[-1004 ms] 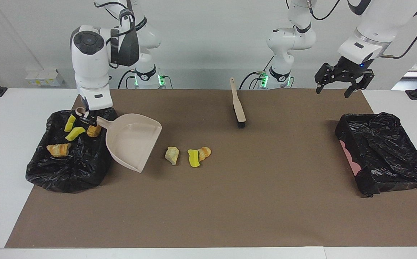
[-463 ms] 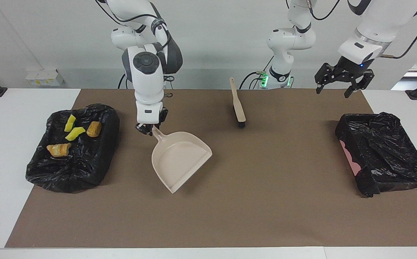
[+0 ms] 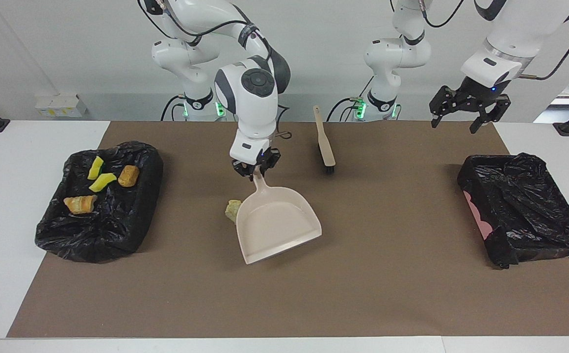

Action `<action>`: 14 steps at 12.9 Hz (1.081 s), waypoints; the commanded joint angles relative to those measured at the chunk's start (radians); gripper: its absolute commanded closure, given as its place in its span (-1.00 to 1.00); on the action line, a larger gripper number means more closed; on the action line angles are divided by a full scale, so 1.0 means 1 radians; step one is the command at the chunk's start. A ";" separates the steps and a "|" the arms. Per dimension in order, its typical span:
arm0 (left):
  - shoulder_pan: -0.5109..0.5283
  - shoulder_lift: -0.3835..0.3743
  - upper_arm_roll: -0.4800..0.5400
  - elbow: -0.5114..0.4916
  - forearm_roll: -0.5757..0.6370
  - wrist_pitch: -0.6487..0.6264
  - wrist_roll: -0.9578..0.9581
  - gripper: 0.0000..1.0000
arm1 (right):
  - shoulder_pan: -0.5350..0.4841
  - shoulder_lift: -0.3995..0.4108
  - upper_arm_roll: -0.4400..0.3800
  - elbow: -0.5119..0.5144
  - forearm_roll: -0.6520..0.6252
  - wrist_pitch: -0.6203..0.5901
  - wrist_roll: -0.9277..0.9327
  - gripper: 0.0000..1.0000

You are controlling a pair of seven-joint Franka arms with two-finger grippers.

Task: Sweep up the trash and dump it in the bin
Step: 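Bring the empty dustpan back to the remaining scraps with the right gripper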

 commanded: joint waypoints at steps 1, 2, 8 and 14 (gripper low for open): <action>0.009 -0.003 -0.005 0.009 0.015 -0.007 0.008 -1.00 | 0.056 0.145 0.002 0.155 0.075 -0.021 0.214 1.00; 0.009 -0.003 -0.006 0.009 0.015 -0.007 0.008 -1.00 | 0.089 0.203 0.002 0.227 0.100 -0.024 0.269 1.00; 0.020 -0.009 -0.005 0.006 0.015 -0.024 0.008 -1.00 | 0.191 0.342 0.002 0.373 0.127 0.009 0.396 1.00; 0.032 -0.008 -0.005 -0.014 0.015 0.039 0.007 -1.00 | 0.157 0.285 0.002 0.338 0.121 -0.050 0.376 -1.00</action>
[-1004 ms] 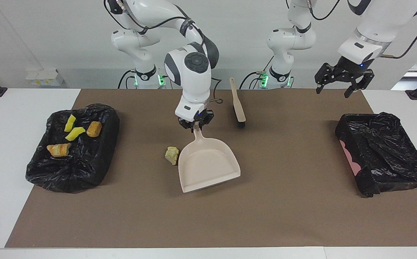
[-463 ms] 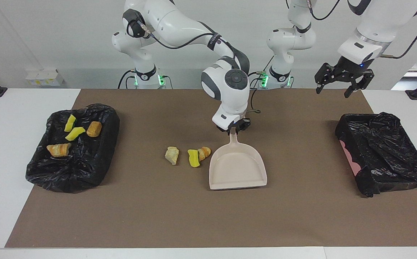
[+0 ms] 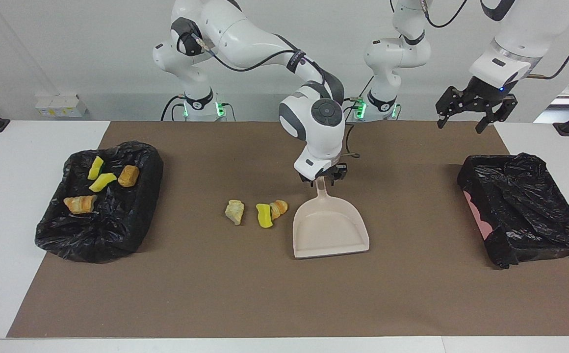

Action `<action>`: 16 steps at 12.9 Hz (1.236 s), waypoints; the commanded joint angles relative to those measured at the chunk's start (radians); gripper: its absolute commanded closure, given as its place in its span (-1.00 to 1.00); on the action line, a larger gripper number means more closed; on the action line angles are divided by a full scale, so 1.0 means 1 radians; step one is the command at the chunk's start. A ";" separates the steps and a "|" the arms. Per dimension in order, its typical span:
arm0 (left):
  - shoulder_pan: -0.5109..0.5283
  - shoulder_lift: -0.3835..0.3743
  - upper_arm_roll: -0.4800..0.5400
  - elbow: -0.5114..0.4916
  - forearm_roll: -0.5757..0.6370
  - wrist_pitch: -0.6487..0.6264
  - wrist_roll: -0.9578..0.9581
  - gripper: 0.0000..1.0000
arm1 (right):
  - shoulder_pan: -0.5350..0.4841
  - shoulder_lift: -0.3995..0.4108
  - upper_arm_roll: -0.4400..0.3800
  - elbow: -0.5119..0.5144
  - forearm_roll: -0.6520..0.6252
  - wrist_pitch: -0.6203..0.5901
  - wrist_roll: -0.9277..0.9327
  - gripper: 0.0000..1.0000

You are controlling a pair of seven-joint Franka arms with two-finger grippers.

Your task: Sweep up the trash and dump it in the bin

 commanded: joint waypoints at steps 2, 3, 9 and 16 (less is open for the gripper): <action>-0.001 0.005 -0.010 -0.027 0.014 0.075 0.005 -1.00 | -0.009 -0.081 0.016 -0.052 0.016 -0.097 -0.010 -1.00; -0.009 0.008 -0.010 -0.051 0.014 0.119 0.005 -1.00 | 0.006 -0.113 0.041 -0.100 0.017 -0.094 0.007 -1.00; -0.145 0.043 -0.013 -0.220 0.014 0.368 -0.094 -1.00 | 0.158 -0.337 0.050 -0.504 0.071 0.132 0.122 -1.00; -0.282 0.108 -0.013 -0.237 0.016 0.426 -0.257 -1.00 | 0.270 -0.474 0.058 -0.787 0.197 0.264 0.177 -0.41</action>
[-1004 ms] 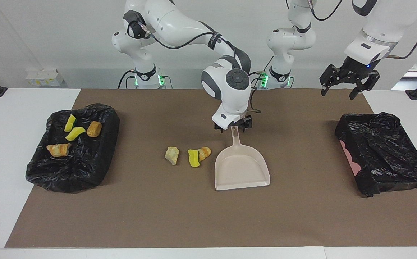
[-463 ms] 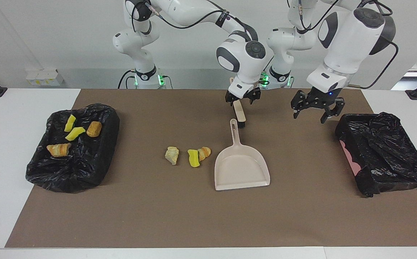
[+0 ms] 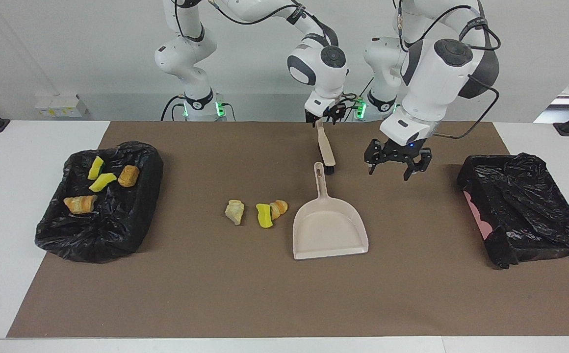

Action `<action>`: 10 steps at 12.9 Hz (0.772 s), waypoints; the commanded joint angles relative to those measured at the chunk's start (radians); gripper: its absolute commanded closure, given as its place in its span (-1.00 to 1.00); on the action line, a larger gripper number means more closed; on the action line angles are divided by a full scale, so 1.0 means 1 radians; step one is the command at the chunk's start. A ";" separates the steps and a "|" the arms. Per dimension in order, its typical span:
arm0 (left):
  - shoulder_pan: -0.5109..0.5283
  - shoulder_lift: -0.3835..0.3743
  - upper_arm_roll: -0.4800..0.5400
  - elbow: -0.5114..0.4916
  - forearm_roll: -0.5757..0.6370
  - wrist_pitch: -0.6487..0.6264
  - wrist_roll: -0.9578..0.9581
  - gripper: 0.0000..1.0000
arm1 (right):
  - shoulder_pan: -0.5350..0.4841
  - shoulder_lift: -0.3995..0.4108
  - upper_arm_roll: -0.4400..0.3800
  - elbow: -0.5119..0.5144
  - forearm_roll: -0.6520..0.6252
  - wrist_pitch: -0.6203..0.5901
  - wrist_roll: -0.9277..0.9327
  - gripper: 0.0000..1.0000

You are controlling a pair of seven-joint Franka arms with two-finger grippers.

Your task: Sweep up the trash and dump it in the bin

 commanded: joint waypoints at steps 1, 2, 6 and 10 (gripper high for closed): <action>-0.078 0.022 0.012 -0.026 0.016 0.024 -0.090 -1.00 | 0.014 -0.036 0.005 -0.077 0.024 0.072 0.069 -0.37; -0.118 0.053 0.014 -0.028 0.029 0.026 -0.145 -1.00 | 0.014 -0.037 0.005 -0.085 0.027 0.075 0.073 -0.33; -0.212 0.074 0.012 -0.149 0.051 0.160 -0.273 -1.00 | 0.014 -0.033 0.005 -0.088 0.076 0.120 0.069 -0.24; -0.264 0.045 0.011 -0.330 0.051 0.312 -0.338 -1.00 | 0.014 0.000 0.004 -0.079 0.075 0.140 0.061 -0.09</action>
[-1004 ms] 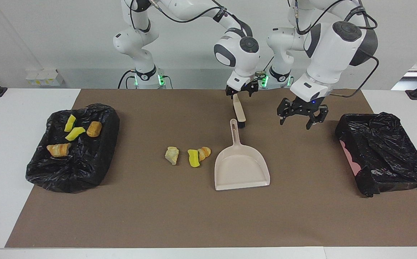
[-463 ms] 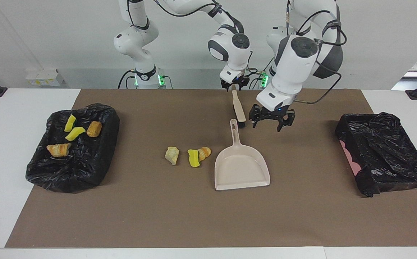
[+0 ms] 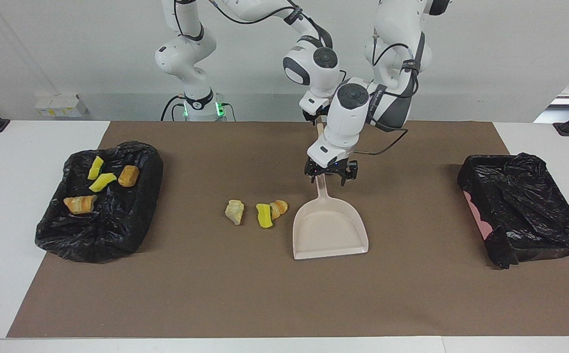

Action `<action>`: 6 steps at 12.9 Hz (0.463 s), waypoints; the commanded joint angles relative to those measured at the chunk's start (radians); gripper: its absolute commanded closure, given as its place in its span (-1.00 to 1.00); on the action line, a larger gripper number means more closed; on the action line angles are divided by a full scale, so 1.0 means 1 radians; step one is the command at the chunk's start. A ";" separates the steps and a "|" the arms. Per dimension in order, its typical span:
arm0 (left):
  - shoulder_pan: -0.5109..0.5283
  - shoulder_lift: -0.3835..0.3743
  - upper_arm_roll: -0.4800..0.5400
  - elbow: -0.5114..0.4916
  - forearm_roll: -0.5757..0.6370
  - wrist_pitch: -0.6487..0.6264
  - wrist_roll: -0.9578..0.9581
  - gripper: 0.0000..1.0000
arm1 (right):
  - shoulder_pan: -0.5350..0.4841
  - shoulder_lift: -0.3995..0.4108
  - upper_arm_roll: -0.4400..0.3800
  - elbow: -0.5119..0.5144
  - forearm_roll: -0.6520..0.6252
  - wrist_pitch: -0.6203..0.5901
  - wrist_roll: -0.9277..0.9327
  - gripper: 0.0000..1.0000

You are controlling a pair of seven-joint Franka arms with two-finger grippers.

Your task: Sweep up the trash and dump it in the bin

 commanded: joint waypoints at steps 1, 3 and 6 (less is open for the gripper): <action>-0.044 -0.051 0.015 -0.112 0.020 0.063 -0.051 -1.00 | -0.009 0.003 0.004 -0.011 0.022 0.029 0.000 0.14; -0.042 -0.053 0.013 -0.116 0.020 0.066 -0.053 -0.87 | -0.012 0.009 0.002 0.002 0.016 0.011 0.002 1.00; -0.038 -0.059 0.013 -0.134 0.014 0.061 -0.054 0.15 | -0.041 -0.009 -0.006 0.006 0.010 -0.064 0.005 1.00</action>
